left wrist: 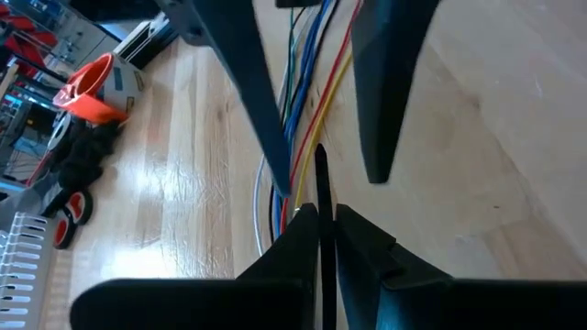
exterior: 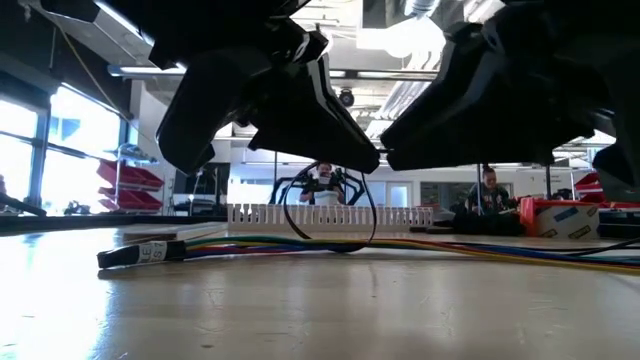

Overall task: Ziptie cables
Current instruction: Wrap the cable wires with the black zip tie

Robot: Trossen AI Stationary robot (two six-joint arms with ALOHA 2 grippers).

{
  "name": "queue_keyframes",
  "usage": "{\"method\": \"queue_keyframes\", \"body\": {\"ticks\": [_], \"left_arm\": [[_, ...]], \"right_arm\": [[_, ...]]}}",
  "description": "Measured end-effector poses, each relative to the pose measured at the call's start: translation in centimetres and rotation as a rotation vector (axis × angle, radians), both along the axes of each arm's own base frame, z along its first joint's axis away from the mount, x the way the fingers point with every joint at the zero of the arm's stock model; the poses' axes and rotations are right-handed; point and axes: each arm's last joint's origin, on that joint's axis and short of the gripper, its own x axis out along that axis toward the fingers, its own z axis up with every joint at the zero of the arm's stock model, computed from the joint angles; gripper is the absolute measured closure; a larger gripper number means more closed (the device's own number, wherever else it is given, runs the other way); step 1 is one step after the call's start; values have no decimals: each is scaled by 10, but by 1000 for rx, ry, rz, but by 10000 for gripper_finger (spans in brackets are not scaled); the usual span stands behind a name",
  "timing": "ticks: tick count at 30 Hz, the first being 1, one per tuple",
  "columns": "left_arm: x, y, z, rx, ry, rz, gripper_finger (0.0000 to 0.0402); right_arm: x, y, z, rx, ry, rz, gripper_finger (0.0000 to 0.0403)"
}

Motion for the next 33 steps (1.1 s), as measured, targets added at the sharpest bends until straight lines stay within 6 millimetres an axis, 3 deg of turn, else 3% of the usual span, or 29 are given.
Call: {"method": "queue_keyframes", "body": {"ticks": [7,15,22,27,33], "left_arm": [[0,0,0,-15,-4,9,397],[0,0,0,-25,-5,16,396],[0,0,0,-25,-5,18,396],[-2,1,-2,-11,18,21,396],[-2,2,-2,-3,30,22,396]], "right_arm": [[5,6,-4,-59,-21,-36,313],[3,5,-6,-88,-8,-46,393],[-2,7,-8,-49,-12,-80,401],[-24,15,-15,29,-1,-160,401],[-67,29,-22,131,6,-265,402]]}}
